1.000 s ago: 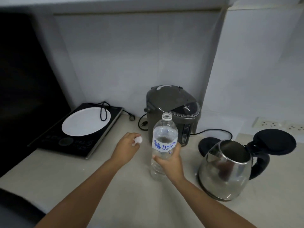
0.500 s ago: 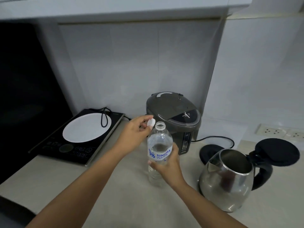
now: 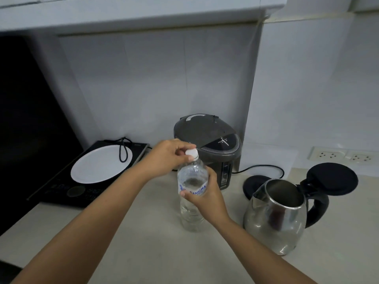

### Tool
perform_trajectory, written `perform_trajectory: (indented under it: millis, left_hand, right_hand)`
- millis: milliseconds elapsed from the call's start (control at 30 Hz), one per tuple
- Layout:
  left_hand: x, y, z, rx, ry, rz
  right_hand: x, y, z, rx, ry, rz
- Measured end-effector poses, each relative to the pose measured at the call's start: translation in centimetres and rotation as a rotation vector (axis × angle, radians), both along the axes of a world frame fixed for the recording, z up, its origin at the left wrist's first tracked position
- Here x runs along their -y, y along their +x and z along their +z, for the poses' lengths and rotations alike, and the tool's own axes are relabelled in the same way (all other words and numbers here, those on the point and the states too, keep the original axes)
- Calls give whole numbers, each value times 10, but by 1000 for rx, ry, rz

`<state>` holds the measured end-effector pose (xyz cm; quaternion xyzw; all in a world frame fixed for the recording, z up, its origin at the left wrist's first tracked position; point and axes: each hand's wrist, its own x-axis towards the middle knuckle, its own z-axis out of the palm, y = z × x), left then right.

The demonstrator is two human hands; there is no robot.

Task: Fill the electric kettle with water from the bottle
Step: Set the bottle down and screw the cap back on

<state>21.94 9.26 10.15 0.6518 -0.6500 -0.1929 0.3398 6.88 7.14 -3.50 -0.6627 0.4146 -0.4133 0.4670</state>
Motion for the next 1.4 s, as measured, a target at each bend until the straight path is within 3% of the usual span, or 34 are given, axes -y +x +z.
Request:
perform_trajectory:
  millis: [200,433,767,1100,1267,1400]
  left_hand:
    - [4,-6,10,110,29,33]
    - [4,-10,0,55,-26,90]
    - [4,5,11,145,93,-106]
    - [4,-10,0,69,14,120]
    - [2,2,4,18,55,-31]
    - [0,11,9,96,116,-152]
  right_hand:
    - [-4,1,1,-16,-20,-25]
    - [-6,1,0,-29,-20,-33]
    - [-6,2,1,-36,-30,-27]
    - [-7,3,3,-38,-25,-18]
    - [-7,3,2,-35,-15,-21]
    - [-8,5,1,-39,-26,-29]
